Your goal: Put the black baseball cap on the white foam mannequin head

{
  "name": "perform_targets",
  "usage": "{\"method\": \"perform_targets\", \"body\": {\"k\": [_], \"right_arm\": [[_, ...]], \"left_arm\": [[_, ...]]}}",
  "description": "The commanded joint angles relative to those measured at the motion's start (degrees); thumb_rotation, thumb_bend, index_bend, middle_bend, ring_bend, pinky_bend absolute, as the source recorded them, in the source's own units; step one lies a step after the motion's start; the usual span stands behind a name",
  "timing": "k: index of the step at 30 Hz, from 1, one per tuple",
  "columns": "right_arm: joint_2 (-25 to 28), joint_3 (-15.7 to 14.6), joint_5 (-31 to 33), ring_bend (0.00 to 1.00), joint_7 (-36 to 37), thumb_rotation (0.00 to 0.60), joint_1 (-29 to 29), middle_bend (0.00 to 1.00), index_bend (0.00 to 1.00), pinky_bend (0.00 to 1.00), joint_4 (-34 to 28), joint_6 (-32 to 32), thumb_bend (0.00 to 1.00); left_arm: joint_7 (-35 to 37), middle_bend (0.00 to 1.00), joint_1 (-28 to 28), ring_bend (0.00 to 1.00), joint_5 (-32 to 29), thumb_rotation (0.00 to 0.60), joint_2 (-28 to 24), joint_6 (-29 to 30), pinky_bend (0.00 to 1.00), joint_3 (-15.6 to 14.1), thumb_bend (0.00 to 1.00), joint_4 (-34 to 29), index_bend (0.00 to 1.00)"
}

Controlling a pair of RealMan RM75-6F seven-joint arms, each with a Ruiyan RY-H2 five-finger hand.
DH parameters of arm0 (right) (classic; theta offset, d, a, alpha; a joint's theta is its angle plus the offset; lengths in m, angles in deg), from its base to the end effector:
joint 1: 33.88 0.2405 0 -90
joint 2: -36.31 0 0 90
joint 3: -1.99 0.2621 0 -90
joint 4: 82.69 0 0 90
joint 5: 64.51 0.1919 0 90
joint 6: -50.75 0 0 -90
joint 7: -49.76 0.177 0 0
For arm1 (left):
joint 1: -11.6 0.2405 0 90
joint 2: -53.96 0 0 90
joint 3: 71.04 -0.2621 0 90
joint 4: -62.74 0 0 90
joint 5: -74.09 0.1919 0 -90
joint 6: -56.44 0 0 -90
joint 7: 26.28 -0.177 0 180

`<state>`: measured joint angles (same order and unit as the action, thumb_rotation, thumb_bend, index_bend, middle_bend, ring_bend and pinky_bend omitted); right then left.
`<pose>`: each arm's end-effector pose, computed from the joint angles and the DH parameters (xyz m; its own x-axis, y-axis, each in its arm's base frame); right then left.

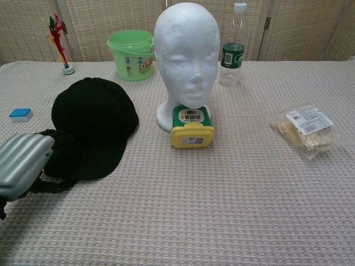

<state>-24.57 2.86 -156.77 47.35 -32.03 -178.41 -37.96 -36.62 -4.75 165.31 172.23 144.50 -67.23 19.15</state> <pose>-0.2931 -0.1893 0.1879 0.4361 0.0084 0.8998 -0.8974 -0.0702 0.4356 -0.2304 0.2611 -0.0622 0.4557 -0.1409 0.8789 0.8512 -0.2199 -0.4766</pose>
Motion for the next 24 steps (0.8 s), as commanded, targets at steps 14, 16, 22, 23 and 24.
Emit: {"method": "perform_targets", "body": {"k": [14, 16, 22, 23, 24], "right_arm": [[0.1, 0.2, 0.2, 0.00, 0.1, 0.600, 0.0, 0.00, 0.00, 0.00, 0.0, 0.1, 0.22], [0.1, 0.2, 0.1, 0.00, 0.2, 0.600, 0.0, 0.00, 0.00, 0.00, 0.0, 0.1, 0.22], [0.2, 0.1, -0.2, 0.00, 0.3, 0.600, -0.1, 0.00, 0.00, 0.00, 0.0, 0.0, 0.23], [0.2, 0.1, -0.2, 0.00, 0.2, 0.600, -0.1, 0.00, 0.00, 0.00, 0.0, 0.0, 0.23], [0.2, 0.1, -0.2, 0.00, 0.2, 0.600, -0.1, 0.00, 0.00, 0.00, 0.0, 0.0, 0.23]], "left_arm": [[0.3, 0.41, -1.1, 0.35, -0.9, 0.600, 1.3, -0.9, 0.47, 0.1, 0.33, 2.4, 0.46], [0.2, 0.41, -1.2, 0.35, -1.0, 0.600, 1.7, -1.0, 0.47, 0.2, 0.33, 3.2, 0.46], [1.6, 0.45, -1.5, 0.38, -0.9, 0.600, 3.4, 0.4, 0.50, 0.3, 0.33, 6.6, 0.49], [2.2, 0.48, -1.6, 0.41, -0.6, 0.600, 4.0, 1.4, 0.53, 0.3, 0.34, 7.8, 0.52], [2.6, 0.51, -1.7, 0.43, -0.4, 0.600, 4.5, 2.3, 0.55, 0.4, 0.34, 8.8, 0.54]]}}
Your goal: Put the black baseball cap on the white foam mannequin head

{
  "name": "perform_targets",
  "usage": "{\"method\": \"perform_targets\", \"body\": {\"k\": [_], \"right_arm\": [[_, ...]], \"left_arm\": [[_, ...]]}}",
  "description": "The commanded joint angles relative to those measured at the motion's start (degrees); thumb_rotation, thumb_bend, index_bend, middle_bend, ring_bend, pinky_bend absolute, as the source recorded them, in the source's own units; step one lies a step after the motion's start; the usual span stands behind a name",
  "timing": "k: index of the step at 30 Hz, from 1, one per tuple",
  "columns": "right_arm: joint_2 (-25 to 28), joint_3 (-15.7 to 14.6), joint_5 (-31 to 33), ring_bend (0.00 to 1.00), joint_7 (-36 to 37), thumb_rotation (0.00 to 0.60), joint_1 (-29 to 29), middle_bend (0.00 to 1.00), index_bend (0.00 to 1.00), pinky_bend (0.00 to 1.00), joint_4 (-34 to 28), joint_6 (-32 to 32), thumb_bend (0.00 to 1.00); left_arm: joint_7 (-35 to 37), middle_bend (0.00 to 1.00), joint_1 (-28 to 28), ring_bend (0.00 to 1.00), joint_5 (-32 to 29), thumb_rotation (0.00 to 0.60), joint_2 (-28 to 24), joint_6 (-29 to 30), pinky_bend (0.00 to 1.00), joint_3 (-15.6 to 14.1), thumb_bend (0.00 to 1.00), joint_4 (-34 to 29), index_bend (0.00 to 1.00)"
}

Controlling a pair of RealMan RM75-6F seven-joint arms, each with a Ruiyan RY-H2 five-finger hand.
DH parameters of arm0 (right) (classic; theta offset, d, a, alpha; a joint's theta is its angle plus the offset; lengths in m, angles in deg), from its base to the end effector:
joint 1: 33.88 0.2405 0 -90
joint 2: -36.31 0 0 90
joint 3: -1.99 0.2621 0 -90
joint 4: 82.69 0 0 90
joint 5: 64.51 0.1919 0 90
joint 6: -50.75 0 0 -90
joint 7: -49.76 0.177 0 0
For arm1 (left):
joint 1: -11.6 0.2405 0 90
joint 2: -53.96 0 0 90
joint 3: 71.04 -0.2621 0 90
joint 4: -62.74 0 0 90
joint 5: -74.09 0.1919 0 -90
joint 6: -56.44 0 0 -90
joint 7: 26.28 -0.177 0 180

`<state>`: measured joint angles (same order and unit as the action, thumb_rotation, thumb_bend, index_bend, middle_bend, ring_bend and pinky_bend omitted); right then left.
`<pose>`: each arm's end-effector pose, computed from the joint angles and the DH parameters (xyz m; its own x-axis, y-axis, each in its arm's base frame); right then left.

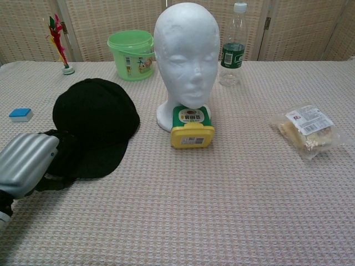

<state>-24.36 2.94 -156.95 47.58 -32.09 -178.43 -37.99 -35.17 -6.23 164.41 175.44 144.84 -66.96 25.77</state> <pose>-0.2927 -0.1892 0.1890 0.4355 0.0098 0.9001 -0.8975 -0.0725 0.4350 -0.2305 0.2684 -0.0688 0.4799 -0.1615 0.8624 0.8362 -0.2133 -0.5053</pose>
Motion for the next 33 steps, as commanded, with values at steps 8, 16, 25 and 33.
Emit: {"method": "perform_targets", "body": {"k": [8, 16, 25, 33], "right_arm": [[-0.1, -0.2, -0.5, 0.00, -0.3, 0.600, -0.1, 0.00, 0.00, 0.00, 0.0, -0.2, 0.23], [-0.2, -0.3, -0.6, 0.00, -0.7, 0.600, -0.1, 0.00, 0.00, 0.00, 0.0, -0.1, 0.23], [-0.2, -0.3, -0.8, 0.00, -0.6, 0.600, -0.2, 0.00, 0.00, 0.00, -0.1, -0.3, 0.23], [-0.2, -0.4, -1.2, 0.00, -0.8, 0.600, -0.3, 0.00, 0.00, 0.00, -0.2, -0.4, 0.23]], "left_arm": [[5.8, 0.71, -1.1, 0.61, 1.1, 0.600, 5.6, 8.4, 0.74, 1.2, 0.45, 11.1, 0.71], [7.1, 0.72, -2.0, 0.61, 0.7, 0.600, 7.1, 11.1, 0.74, 1.6, 0.46, 15.7, 0.71], [4.3, 0.72, -3.7, 0.61, 1.1, 0.600, 5.8, 14.5, 0.74, 1.5, 0.47, 18.6, 0.71], [-0.1, 0.72, -5.2, 0.60, 1.6, 0.600, 2.3, 17.9, 0.74, 1.3, 0.47, 16.8, 0.71]]}}
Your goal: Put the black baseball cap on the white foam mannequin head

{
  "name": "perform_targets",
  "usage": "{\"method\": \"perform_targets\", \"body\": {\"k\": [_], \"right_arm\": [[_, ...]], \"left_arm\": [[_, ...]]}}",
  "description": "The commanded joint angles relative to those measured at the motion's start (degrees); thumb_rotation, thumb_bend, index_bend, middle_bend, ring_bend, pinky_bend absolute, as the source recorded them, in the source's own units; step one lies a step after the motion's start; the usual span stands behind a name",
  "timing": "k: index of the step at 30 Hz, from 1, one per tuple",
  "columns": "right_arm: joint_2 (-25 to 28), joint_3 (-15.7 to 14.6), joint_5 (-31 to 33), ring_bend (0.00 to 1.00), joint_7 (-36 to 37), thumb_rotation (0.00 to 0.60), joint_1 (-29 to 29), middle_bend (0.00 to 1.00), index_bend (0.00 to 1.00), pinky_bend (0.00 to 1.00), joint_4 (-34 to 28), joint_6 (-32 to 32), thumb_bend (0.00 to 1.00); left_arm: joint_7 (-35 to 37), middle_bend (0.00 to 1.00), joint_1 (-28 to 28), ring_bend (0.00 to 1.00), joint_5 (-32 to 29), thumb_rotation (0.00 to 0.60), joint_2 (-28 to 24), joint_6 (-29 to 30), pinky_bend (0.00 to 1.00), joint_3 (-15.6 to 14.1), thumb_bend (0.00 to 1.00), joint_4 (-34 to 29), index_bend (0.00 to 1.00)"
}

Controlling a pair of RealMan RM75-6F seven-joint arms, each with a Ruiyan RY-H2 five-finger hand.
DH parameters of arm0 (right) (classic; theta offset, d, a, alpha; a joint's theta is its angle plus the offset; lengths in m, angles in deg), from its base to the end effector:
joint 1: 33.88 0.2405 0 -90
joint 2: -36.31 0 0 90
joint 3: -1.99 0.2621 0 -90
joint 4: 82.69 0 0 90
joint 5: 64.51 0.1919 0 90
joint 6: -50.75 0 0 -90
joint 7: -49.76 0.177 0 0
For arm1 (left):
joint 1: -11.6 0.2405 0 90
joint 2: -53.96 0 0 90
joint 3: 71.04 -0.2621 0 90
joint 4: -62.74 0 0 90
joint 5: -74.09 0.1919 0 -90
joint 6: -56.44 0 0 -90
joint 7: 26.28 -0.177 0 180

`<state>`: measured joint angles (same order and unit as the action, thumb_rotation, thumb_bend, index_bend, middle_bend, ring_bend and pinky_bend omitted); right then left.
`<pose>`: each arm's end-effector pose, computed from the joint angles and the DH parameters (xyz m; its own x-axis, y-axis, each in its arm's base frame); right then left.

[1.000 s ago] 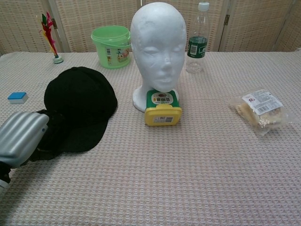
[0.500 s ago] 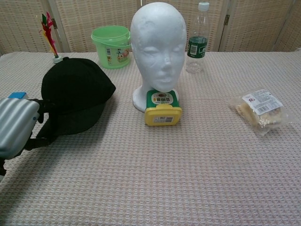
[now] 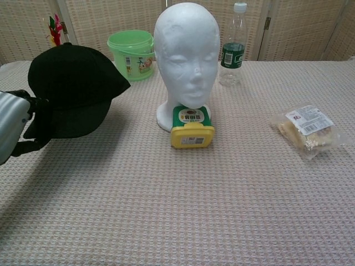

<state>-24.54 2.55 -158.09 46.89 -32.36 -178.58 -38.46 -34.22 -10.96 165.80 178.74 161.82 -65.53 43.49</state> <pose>-0.2898 -0.1863 0.1868 0.4410 0.0108 0.8975 -0.8937 -0.0873 0.4402 -0.2153 0.2788 -0.0157 0.5204 -0.5236 0.6746 0.7045 -0.1832 -0.6856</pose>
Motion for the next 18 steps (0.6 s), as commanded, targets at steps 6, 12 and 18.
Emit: {"method": "perform_targets", "body": {"k": [6, 12, 18], "right_arm": [[-0.1, 0.0, 0.1, 0.00, -0.2, 0.600, 0.0, 0.00, 0.00, 0.00, 0.0, 0.1, 0.23], [-0.3, 0.0, 0.3, 0.00, -1.1, 0.600, 0.1, 0.00, 0.00, 0.00, -0.1, 0.5, 0.23], [-0.6, 0.2, 0.8, 0.00, -2.0, 0.600, 0.2, 0.00, 0.00, 0.00, -0.2, 0.9, 0.23]], "left_arm": [[-3.9, 0.72, -1.3, 0.60, 0.4, 0.600, -5.1, 3.3, 0.74, 0.3, 0.47, -5.2, 0.71], [-7.6, 0.72, -1.7, 0.60, 0.7, 0.600, -11.8, 5.1, 0.74, 1.3, 0.47, -15.7, 0.71], [-11.4, 0.72, -1.1, 0.60, 0.3, 0.600, -19.5, 3.3, 0.74, 1.9, 0.47, -27.7, 0.70]]}}
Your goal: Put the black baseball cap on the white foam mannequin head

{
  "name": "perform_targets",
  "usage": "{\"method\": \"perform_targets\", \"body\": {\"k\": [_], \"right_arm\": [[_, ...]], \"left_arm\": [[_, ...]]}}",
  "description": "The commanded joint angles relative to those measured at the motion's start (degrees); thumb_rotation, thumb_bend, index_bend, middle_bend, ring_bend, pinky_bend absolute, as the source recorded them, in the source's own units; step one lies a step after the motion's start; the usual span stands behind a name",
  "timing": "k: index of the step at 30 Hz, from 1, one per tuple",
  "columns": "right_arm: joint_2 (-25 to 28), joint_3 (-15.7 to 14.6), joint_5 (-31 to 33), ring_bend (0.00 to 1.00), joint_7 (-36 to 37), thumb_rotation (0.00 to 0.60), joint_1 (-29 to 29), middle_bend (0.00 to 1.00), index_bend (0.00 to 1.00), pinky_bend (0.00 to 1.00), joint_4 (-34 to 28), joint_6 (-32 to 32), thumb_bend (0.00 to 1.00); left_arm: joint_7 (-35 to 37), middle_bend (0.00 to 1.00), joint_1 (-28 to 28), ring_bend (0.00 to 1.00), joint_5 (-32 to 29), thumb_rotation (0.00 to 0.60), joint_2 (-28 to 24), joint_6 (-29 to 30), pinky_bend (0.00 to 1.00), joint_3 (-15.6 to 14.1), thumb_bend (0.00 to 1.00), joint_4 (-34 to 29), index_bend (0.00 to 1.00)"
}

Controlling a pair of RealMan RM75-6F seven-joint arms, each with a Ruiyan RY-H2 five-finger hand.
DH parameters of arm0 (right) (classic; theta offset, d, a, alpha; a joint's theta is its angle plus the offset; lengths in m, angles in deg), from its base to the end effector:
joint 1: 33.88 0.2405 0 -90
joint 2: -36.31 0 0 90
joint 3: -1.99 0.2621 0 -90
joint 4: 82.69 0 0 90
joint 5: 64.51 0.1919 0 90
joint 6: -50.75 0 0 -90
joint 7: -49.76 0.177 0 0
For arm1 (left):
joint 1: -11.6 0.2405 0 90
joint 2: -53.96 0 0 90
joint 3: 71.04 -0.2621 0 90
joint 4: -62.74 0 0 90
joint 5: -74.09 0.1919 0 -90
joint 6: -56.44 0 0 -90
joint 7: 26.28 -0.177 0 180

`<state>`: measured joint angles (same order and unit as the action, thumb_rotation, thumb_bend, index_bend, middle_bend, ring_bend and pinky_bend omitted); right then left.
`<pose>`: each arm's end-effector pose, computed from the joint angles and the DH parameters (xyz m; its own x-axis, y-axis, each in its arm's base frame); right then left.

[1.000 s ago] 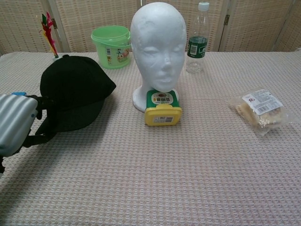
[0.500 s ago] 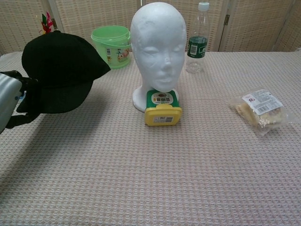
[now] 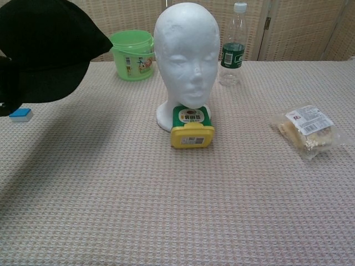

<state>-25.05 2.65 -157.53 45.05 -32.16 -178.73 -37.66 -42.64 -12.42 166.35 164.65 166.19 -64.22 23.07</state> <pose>-0.2906 -0.1877 0.1826 0.4601 0.0020 0.8878 -0.8848 -0.0816 0.4588 -0.2134 0.2877 0.0489 0.4816 -0.6270 0.6124 0.7072 -0.1346 -0.6940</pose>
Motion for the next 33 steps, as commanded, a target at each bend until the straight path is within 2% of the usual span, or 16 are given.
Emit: {"method": "perform_targets", "body": {"k": [1, 10, 18, 33], "right_arm": [[-0.1, 0.2, 0.3, 0.00, -0.2, 0.600, 0.1, 0.00, 0.00, 0.00, -0.1, 0.1, 0.23], [-0.3, 0.4, 0.7, 0.00, -0.9, 0.600, 0.1, 0.00, 0.00, 0.00, -0.2, 0.3, 0.23], [0.0, 0.3, 0.3, 0.00, 0.2, 0.600, 0.0, 0.00, 0.00, 0.00, -0.1, -0.2, 0.23], [0.0, 0.4, 0.3, 0.00, 0.5, 0.600, -0.1, 0.00, 0.00, 0.00, -0.1, -0.6, 0.23]], "left_arm": [[-3.6, 0.72, 0.5, 0.60, -0.2, 0.600, -6.5, -1.3, 0.74, 0.6, 0.47, -8.9, 0.70], [-10.3, 0.72, 1.0, 0.59, 0.6, 0.600, -14.2, -4.9, 0.74, 0.3, 0.47, -23.3, 0.70], [-16.4, 0.72, 0.0, 0.59, 0.7, 0.600, -18.8, -8.6, 0.74, 2.2, 0.47, -34.4, 0.70], [-21.6, 0.72, -2.5, 0.59, 2.2, 0.600, -23.2, -12.3, 0.73, 5.9, 0.47, -42.0, 0.70]]}}
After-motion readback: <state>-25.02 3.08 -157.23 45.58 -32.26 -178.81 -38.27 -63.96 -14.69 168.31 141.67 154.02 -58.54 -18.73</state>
